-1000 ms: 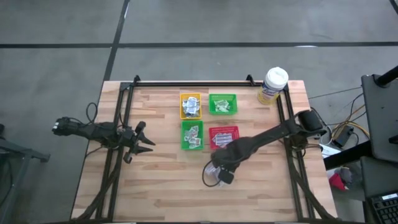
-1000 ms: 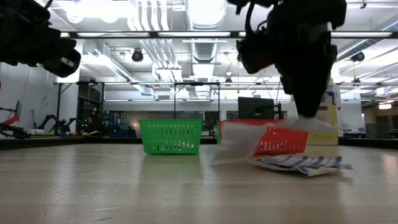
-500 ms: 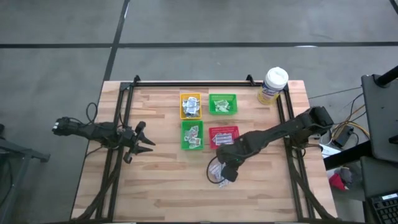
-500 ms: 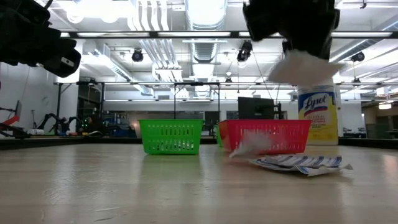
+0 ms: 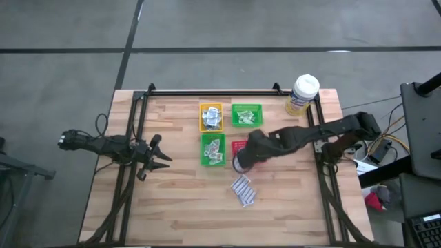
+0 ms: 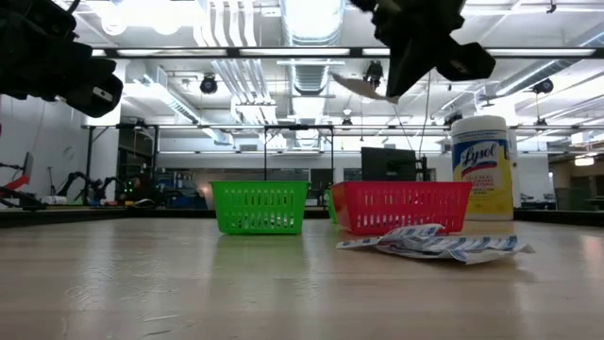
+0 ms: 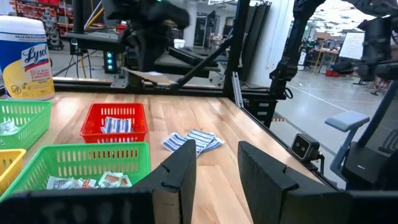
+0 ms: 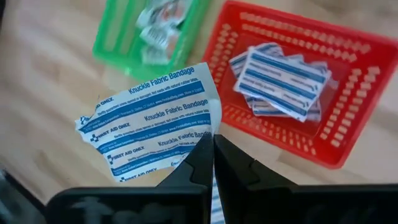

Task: Pick & Place First Aid Supplies
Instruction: Put the blue bandage pack into the red bin

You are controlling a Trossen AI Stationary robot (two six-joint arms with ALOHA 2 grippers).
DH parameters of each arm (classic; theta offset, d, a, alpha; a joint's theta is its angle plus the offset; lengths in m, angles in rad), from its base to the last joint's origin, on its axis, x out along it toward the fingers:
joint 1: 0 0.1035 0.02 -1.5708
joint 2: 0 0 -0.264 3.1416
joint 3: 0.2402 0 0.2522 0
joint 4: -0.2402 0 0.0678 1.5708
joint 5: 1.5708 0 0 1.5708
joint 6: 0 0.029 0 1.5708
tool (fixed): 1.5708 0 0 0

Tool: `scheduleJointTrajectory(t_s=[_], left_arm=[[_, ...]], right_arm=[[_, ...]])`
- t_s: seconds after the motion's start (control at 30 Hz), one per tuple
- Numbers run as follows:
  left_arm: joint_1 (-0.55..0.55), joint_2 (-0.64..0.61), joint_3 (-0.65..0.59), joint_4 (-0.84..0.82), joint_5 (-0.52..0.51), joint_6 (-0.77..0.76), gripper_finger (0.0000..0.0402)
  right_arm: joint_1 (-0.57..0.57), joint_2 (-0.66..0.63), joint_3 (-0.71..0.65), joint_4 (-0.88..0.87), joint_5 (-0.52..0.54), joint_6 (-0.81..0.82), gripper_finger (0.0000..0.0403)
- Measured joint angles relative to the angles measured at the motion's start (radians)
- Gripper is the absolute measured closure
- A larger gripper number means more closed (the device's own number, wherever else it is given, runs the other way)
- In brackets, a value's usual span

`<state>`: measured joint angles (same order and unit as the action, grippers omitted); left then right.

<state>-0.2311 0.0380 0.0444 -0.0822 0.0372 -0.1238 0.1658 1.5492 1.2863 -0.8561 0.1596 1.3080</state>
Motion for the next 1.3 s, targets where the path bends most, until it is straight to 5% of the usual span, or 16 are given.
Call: scheduleJointTrajectory(t_s=[0.33, 0.77, 1.3], left_arm=[[0.000, 0.000, 0.000, 0.000, 0.000, -0.004, 0.0287], [0.000, 0.003, 0.000, 0.000, 0.000, 0.007, 0.0287], [0.000, 0.004, 0.000, 0.000, 0.000, 0.011, 0.0287]], right_arm=[[-0.081, 0.025, 0.000, -0.076, -0.002, 0.261, 0.0394], [-0.143, 0.166, -0.015, -0.133, -0.011, 0.240, 0.0394], [-0.158, 0.187, -0.042, -0.131, 0.001, 0.245, 0.0394]])
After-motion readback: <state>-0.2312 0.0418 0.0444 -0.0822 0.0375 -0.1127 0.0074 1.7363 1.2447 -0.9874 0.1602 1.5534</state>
